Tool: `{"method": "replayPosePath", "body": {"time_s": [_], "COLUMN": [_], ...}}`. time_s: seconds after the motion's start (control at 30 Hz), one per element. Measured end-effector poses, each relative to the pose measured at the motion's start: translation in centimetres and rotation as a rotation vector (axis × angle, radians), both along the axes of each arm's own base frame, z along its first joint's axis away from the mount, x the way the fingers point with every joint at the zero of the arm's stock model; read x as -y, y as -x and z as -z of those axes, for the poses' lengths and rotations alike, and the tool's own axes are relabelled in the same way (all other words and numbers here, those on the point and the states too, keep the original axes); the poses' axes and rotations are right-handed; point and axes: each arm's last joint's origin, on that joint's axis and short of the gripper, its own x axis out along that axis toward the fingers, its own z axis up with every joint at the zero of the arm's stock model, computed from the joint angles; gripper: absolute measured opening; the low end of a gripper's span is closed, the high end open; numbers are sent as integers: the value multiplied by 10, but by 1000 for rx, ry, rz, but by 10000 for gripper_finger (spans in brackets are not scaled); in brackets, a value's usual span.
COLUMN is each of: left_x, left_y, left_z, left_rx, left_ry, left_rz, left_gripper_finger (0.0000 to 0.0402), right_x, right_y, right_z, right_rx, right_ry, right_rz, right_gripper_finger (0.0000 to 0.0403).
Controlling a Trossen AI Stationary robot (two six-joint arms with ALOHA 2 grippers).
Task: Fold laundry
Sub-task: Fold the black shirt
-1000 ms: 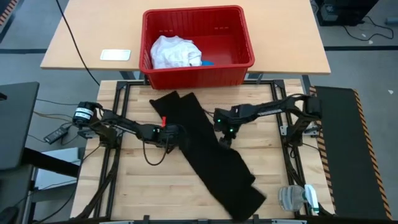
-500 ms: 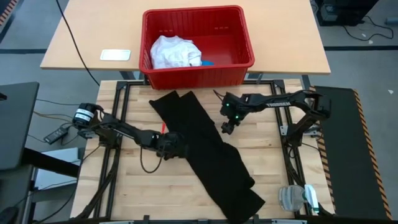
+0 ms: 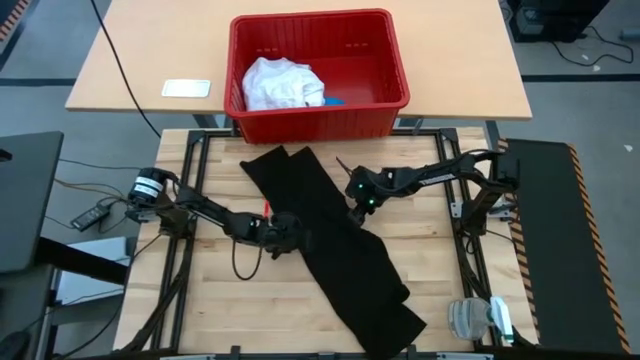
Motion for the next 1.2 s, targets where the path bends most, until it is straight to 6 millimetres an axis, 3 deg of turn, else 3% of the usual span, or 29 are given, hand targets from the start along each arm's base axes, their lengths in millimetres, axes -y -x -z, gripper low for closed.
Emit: {"method": "replayPosePath", "body": {"time_s": [0.13, 0.23, 0.37, 0.5, 0.63, 0.87, 1.0, 1.1, 1.2], "left_x": [-6, -10, -15, -18, -23, -11, -14, -16, -25], "left_y": [-3, -3, -4, -6, -6, -2, 7, 18, 29], "left_z": [2, 4, 5, 2, -9, -91, -152, -195, -227], "left_rx": [9, -7, -10, 12, 46, 252, 278, 223, 89], "left_ry": [-10, -62, -117, -149, -209, -314, -433, -534, -657], "left_rz": [2, 41, 77, 97, 130, 277, 312, 401, 453], "left_gripper_finger": [249, 212, 127, 23, 13, 6, 4, 4, 4], "right_x": [-5, -8, -9, -6, 1, -1, -8, -15, -16], "right_y": [-8, -14, -17, -15, -11, 17, 37, 52, 59], "right_z": [7, 11, 17, 15, -8, -81, -126, -151, -164], "right_rx": [44, 73, 92, 117, 193, 340, 482, 574, 651], "right_ry": [-52, -78, -122, -161, -194, -52, 42, 125, 261], "right_rz": [-31, -51, -69, -113, -125, -94, -35, 5, 2], "right_gripper_finger": [281, 248, 167, 39, 20, 18, 18, 18, 18]}}
